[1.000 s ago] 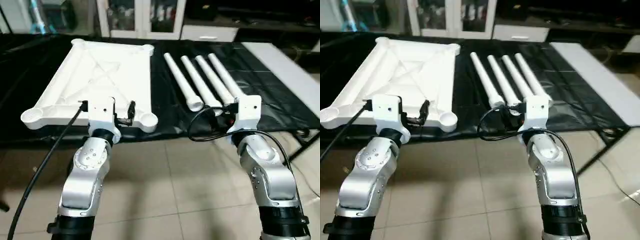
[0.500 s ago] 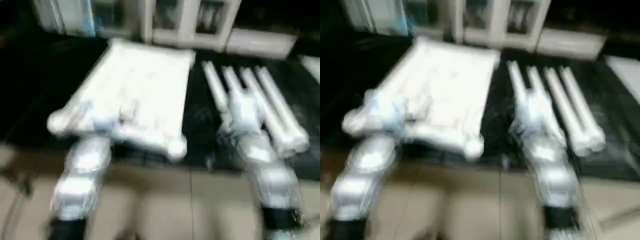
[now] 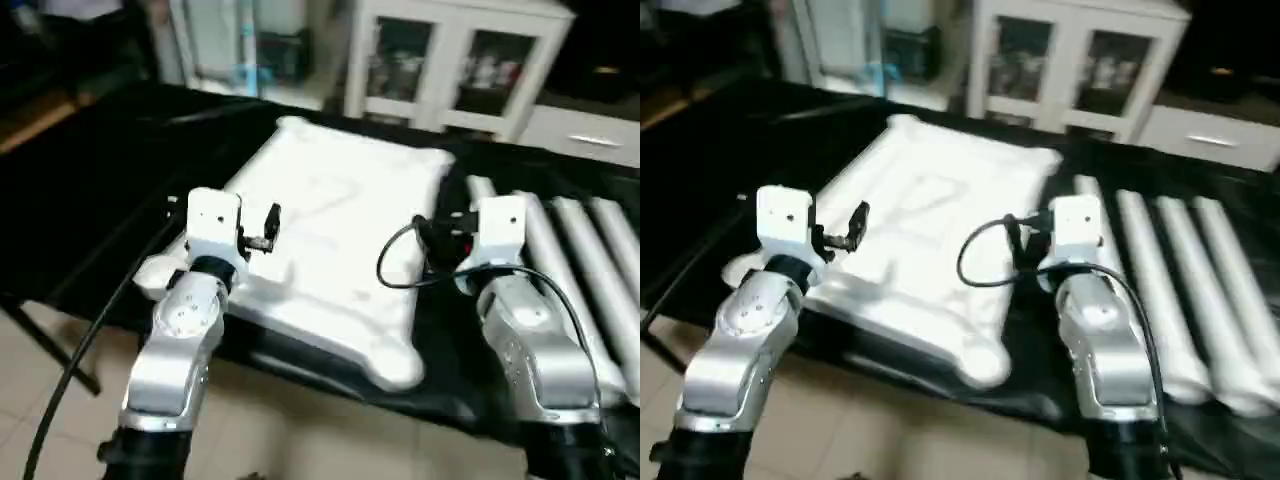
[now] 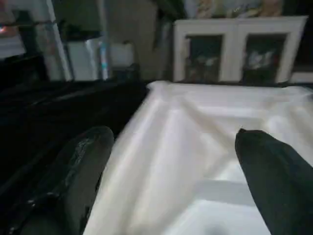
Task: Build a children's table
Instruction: Move to table
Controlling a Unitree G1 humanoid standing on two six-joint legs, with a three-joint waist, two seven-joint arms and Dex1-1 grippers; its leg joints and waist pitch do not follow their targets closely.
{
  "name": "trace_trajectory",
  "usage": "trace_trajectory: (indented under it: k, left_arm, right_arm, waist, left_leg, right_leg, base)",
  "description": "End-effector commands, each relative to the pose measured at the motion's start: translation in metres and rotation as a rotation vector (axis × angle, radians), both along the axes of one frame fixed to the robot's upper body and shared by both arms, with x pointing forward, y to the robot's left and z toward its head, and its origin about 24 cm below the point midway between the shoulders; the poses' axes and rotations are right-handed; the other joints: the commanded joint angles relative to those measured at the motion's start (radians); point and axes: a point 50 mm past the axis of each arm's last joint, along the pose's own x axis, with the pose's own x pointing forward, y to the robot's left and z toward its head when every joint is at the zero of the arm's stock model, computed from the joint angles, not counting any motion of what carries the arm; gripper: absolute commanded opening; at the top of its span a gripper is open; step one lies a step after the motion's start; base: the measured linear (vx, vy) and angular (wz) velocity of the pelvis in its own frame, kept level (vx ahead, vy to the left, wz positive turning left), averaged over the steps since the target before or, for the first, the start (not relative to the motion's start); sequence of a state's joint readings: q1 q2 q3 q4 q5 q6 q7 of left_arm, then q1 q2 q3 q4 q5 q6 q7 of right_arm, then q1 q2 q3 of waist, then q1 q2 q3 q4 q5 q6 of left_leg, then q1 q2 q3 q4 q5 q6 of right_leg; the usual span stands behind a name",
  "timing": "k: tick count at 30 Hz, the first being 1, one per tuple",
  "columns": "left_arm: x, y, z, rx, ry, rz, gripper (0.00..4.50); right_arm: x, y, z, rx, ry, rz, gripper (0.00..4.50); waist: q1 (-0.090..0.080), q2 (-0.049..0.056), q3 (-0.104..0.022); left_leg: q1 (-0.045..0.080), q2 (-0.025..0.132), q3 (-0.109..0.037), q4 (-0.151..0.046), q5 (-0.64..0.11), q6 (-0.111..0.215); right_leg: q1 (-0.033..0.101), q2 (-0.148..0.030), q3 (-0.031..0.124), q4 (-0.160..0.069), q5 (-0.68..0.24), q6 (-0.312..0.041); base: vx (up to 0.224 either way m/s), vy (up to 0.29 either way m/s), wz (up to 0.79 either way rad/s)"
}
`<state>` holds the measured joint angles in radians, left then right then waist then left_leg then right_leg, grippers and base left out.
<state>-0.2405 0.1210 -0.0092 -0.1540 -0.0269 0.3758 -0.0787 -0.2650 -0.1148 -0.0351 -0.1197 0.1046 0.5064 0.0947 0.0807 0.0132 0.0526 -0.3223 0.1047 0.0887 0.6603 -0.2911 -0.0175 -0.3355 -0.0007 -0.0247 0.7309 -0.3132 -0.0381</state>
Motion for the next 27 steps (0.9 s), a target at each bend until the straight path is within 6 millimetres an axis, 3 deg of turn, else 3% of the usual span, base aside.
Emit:
trace_trajectory:
  k: [1, 2, 3, 4, 5, 6, 7, 8, 9, 10, 11, 12, 13, 14, 15, 16, 17, 18, 19, 20, 21, 22, 23, 24, 25, 26, 27]
  left_arm:
    - [0.001, -0.012, 0.001, -0.019, 0.001, -0.056, 4.46]
    - [0.001, -0.013, 0.000, -0.019, 0.003, -0.062, 4.46]
    - [0.000, -0.014, 0.000, -0.019, 0.004, -0.065, 4.46]
    - [0.000, -0.014, -0.001, -0.020, 0.006, -0.072, 4.46]
    - [0.000, -0.015, -0.001, -0.021, 0.008, -0.083, 4.46]
    - [-0.001, -0.017, -0.002, -0.022, 0.010, -0.092, 4.46]
    - [-0.001, -0.017, -0.002, -0.022, 0.010, -0.092, 4.46]
    - [-0.001, -0.017, -0.002, -0.018, 0.008, -0.096, 4.46]
    - [-0.002, -0.018, -0.002, -0.017, 0.005, -0.098, 4.46]
    - [-0.002, -0.018, -0.003, -0.001, 0.004, -0.101, 4.46]
    - [-0.002, -0.018, -0.004, 0.010, 0.007, -0.106, 4.46]
    - [-0.003, -0.018, -0.005, 0.018, 0.008, -0.112, 4.46]
    - [-0.004, -0.020, -0.006, 0.032, 0.002, -0.135, 4.46]
    - [-0.011, -0.026, -0.006, 0.018, -0.004, -0.263, 4.46]
    - [-0.016, -0.029, -0.006, 0.004, 0.002, -0.337, 4.46]
    - [-0.019, -0.031, -0.006, -0.004, 0.006, -0.387, 4.46]
    - [-0.023, -0.032, -0.007, 0.009, 0.018, -0.439, 4.46]
    - [-0.028, -0.033, -0.008, 0.023, 0.036, -0.497, 4.46]
    - [-0.031, -0.033, -0.009, 0.027, 0.056, -0.544, 4.46]
    - [-0.034, -0.032, -0.010, 0.052, 0.072, -0.596, 4.46]
    - [-0.035, -0.031, -0.010, 0.068, 0.081, -0.625, 4.46]
    - [-0.037, -0.030, -0.011, 0.080, 0.096, -0.671, 4.46]
    - [-0.038, -0.030, -0.012, 0.087, 0.105, -0.699, 4.46]
    - [-0.039, -0.027, -0.015, 0.122, 0.137, -0.765, 4.46]
    - [-0.039, -0.026, -0.015, 0.129, 0.141, -0.774, 4.46]
    - [-0.039, -0.025, -0.016, 0.144, 0.142, -0.792, 4.46]
    - [-0.038, -0.023, -0.016, 0.145, 0.148, -0.824, 4.46]
  right_arm:
    - [-0.005, -0.017, 0.000, -0.010, 0.017, -0.081, 4.50]
    - [-0.007, -0.018, 0.000, -0.008, 0.015, -0.088, 4.50]
    - [-0.007, -0.019, 0.001, -0.009, 0.015, -0.090, 4.50]
    - [-0.009, -0.019, 0.002, -0.011, 0.012, -0.091, 4.50]
    - [-0.011, -0.020, 0.003, -0.015, 0.008, -0.092, 4.50]
    - [-0.013, -0.020, 0.006, -0.020, 0.002, -0.094, 4.50]
    - [-0.013, -0.020, 0.006, -0.020, 0.002, -0.094, 4.50]
    - [-0.015, -0.019, 0.007, -0.023, -0.002, -0.092, 4.50]
    - [-0.015, -0.018, 0.008, -0.030, -0.003, -0.086, 4.50]
    - [-0.017, -0.016, 0.010, -0.035, -0.003, -0.070, 4.50]
    - [-0.017, -0.015, 0.011, -0.037, -0.002, -0.058, 4.50]
    - [-0.018, -0.014, 0.011, -0.038, -0.001, -0.052, 4.50]
    - [-0.018, -0.013, 0.012, -0.039, 0.003, -0.042, 4.50]
    - [-0.018, -0.010, 0.012, -0.053, 0.014, 0.002, 4.50]
    - [-0.018, -0.009, 0.012, -0.056, 0.015, 0.028, 4.50]
    - [-0.018, -0.008, 0.012, -0.057, 0.014, 0.046, 4.50]
    - [-0.019, -0.008, 0.013, -0.050, 0.010, 0.074, 4.50]
    - [-0.019, -0.008, 0.015, -0.043, 0.006, 0.105, 4.50]
    - [-0.019, -0.010, 0.017, -0.048, 0.002, 0.132, 4.50]
    - [-0.019, -0.013, 0.019, -0.068, -0.009, 0.167, 4.50]
    - [-0.019, -0.016, 0.020, -0.084, -0.015, 0.187, 4.50]
    - [-0.019, -0.019, 0.023, -0.101, -0.017, 0.221, 4.50]
    - [-0.019, -0.022, 0.024, -0.110, -0.016, 0.241, 4.50]
    - [-0.019, -0.026, 0.028, -0.123, -0.010, 0.310, 4.50]
    - [-0.019, -0.027, 0.028, -0.126, -0.009, 0.320, 4.50]
    - [-0.019, -0.028, 0.029, -0.129, -0.004, 0.346, 4.50]
    - [-0.021, -0.028, 0.030, -0.141, 0.005, 0.411, 4.50]
  waist:
    - [-0.031, 0.029, -0.065]
    - [-0.037, 0.020, -0.066]
    - [-0.044, 0.005, -0.065]
    - [-0.049, -0.002, -0.063]
    - [-0.057, -0.026, -0.062]
    - [-0.051, -0.078, -0.066]
    - [-0.051, -0.078, -0.066]
    - [0.016, -0.107, -0.092]
    - [-0.017, -0.099, -0.085]
    - [-0.020, -0.098, -0.083]
    - [-0.031, -0.095, -0.083]
    - [-0.030, -0.076, -0.072]
    - [-0.030, -0.076, -0.072]
    - [-0.031, 0.001, -0.075]
    - [-0.059, 0.013, -0.077]
    - [-0.055, 0.006, -0.081]
    - [-0.061, -0.010, -0.077]
    - [-0.042, -0.027, -0.067]
    - [-0.032, -0.037, -0.061]
    - [-0.006, -0.039, -0.048]
    - [-0.006, -0.045, -0.039]
    - [-0.010, -0.030, -0.031]
    - [-0.018, -0.028, -0.026]
    - [-0.034, -0.020, -0.016]
    - [-0.034, -0.020, -0.016]
    - [-0.041, -0.019, -0.015]
    - [-0.041, -0.011, -0.018]
  left_leg:
    - [0.120, 0.187, -0.026, -0.167, -0.061, -0.171]
    - [0.125, 0.182, -0.012, -0.172, -0.016, -0.172]
    - [0.138, 0.168, 0.031, -0.182, 0.035, -0.172]
    - [0.152, 0.160, 0.045, -0.187, 0.060, -0.170]
    - [0.179, 0.135, 0.087, -0.191, 0.088, -0.180]
    - [0.157, 0.067, 0.139, -0.148, -0.019, -0.166]
    - [0.157, 0.067, 0.139, -0.148, -0.019, -0.166]
    - [-0.059, -0.014, 0.052, 0.071, -0.141, 0.027]
    - [-0.103, 0.005, 0.008, 0.098, 0.016, 0.009]
    - [-0.094, 0.005, -0.003, 0.093, 0.079, -0.009]
    - [-0.101, 0.005, -0.012, 0.058, 0.248, -0.019]
    - [-0.103, -0.001, -0.007, -0.027, 0.448, -0.009]
    - [-0.103, -0.001, -0.007, -0.027, 0.448, -0.009]
    - [-0.081, 0.074, -0.028, -0.128, 0.561, 0.101]
    - [-0.050, 0.211, -0.094, -0.120, 0.588, 0.273]
    - [-0.026, 0.241, -0.112, -0.118, 0.568, 0.327]
    - [-0.031, 0.219, -0.100, -0.119, 0.506, 0.337]
    - [-0.065, 0.157, -0.047, -0.117, 0.286, 0.246]
    - [-0.085, 0.125, -0.018, -0.119, 0.168, 0.176]
    - [-0.068, 0.103, 0.016, -0.107, 0.004, 0.049]
    - [-0.057, 0.104, 0.023, -0.107, -0.051, 0.016]
    - [-0.041, 0.119, 0.025, -0.121, -0.165, -0.034]
    - [-0.034, 0.123, 0.024, -0.129, -0.242, -0.056]
    - [-0.008, 0.128, 0.009, -0.144, -0.491, -0.130]
    - [-0.008, 0.128, 0.009, -0.144, -0.491, -0.130]
    - [-0.008, 0.131, -0.003, -0.162, -0.626, -0.165]
    - [-0.017, 0.132, -0.006, -0.175, -0.656, -0.179]
  right_leg:
    - [-0.110, -0.053, -0.057, 0.026, -0.004, 0.077]
    - [-0.113, -0.061, -0.066, 0.015, 0.031, 0.070]
    - [-0.121, -0.071, -0.080, -0.008, 0.107, 0.039]
    - [-0.127, -0.080, -0.080, -0.027, 0.146, 0.018]
    - [-0.132, -0.100, -0.081, -0.072, 0.227, -0.046]
    - [-0.063, -0.127, -0.022, -0.129, 0.214, -0.143]
    - [-0.063, -0.127, -0.022, -0.129, 0.214, -0.143]
    - [0.160, -0.310, 0.174, -0.191, 0.124, -0.377]
    - [0.140, -0.269, 0.125, -0.159, 0.312, -0.351]
    - [0.119, -0.258, 0.100, -0.162, 0.431, -0.339]
    - [0.092, -0.216, 0.046, -0.144, 0.712, -0.316]
    - [0.053, -0.139, -0.029, -0.133, 0.816, -0.247]
    - [0.053, -0.139, -0.029, -0.133, 0.816, -0.247]
    - [0.050, -0.075, -0.082, -0.132, 0.600, -0.040]
    - [0.007, -0.099, -0.048, -0.070, 0.341, 0.026]
    - [-0.012, -0.128, -0.015, -0.073, 0.258, 0.026]
    - [-0.018, -0.149, 0.016, -0.092, 0.230, -0.001]
    - [0.000, -0.172, 0.025, -0.139, 0.221, -0.052]
    - [0.017, -0.188, 0.026, -0.160, 0.193, -0.075]
    - [0.011, -0.190, 0.024, -0.197, -0.005, -0.092]
    - [0.005, -0.183, 0.020, -0.210, -0.139, -0.088]
    - [-0.008, -0.164, 0.012, -0.218, -0.348, -0.081]
    - [-0.016, -0.154, 0.006, -0.221, -0.428, -0.070]
    - [-0.028, -0.141, -0.014, -0.233, -0.551, -0.022]
    - [-0.028, -0.141, -0.014, -0.233, -0.551, -0.022]
    - [-0.020, -0.144, -0.021, -0.227, -0.546, -0.010]
    - [-0.009, -0.150, -0.023, -0.217, -0.515, -0.020]
  base:
    - [0.187, 0.143, -0.20]
    - [0.151, 0.140, -0.47]
    - [0.151, 0.140, -0.47]
    - [0.168, 0.066, -0.60]
    - [0.199, 0.003, -0.67]
    - [0.199, 0.003, -0.67]
    - [0.244, -0.050, -0.65]
    - [0.256, -0.054, -0.49]
    - [0.256, -0.054, -0.49]
    - [0.214, -0.046, -0.30]
    - [0.153, -0.070, -0.22]
    - [0.153, -0.070, -0.22]
    - [-0.015, -0.078, -0.28]
    - [-0.110, -0.042, -0.39]
    - [-0.110, -0.042, -0.39]
    - [-0.005, 0.004, -0.25]
    - [0.000, 0.000, 0.00]
    - [0.000, 0.000, 0.00]
    - [-0.042, 0.057, -0.07]
    - [-0.075, 0.044, -0.01]
    - [-0.075, 0.044, -0.01]
    - [-0.091, 0.051, 0.03]
    - [-0.111, 0.073, -0.08]
    - [-0.111, 0.073, -0.08]
    - [-0.098, 0.084, -0.14]
    - [-0.062, 0.086, -0.16]
    - [-0.062, 0.086, -0.16]
